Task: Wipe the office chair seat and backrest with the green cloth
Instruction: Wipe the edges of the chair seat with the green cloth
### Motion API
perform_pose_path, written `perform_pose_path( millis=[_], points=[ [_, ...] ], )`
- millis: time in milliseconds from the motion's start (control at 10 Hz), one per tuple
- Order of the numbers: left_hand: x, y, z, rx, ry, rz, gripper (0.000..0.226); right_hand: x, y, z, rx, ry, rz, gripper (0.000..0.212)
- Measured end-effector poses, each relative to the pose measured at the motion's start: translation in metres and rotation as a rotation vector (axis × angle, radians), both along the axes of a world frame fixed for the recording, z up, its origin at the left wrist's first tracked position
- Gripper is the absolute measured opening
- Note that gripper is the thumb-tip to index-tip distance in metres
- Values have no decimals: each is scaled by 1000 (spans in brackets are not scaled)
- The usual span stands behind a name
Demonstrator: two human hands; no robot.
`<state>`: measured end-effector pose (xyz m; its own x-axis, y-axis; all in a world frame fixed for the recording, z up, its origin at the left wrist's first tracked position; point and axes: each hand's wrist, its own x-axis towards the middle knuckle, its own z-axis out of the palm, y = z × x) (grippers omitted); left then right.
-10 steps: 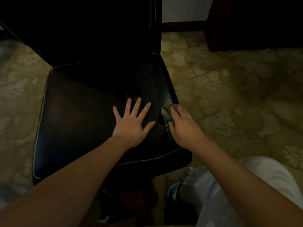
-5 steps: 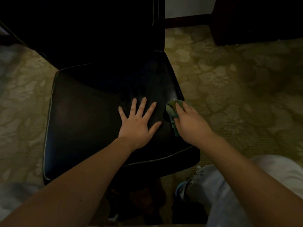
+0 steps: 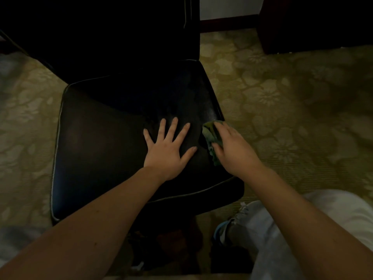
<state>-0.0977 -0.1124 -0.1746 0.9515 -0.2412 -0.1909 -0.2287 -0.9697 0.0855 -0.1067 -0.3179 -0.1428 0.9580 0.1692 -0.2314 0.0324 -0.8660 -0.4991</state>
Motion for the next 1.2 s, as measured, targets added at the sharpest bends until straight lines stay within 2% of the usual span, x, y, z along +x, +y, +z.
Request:
perform_pose_path(
  millis=[200, 400, 900, 1200],
  points=[
    [0, -1, 0, 1, 1, 9, 72, -8, 0, 6, -70, 42, 34, 28],
    [1, -2, -1, 5, -5, 11, 72, 1, 2, -1, -27, -11, 22, 22],
    [8, -12, -2, -12, -1, 59, 73, 6, -7, 5, 6, -75, 0, 22],
    [0, -1, 10, 16, 56, -58, 69, 20, -6, 5, 33, -135, -24, 23]
  ],
)
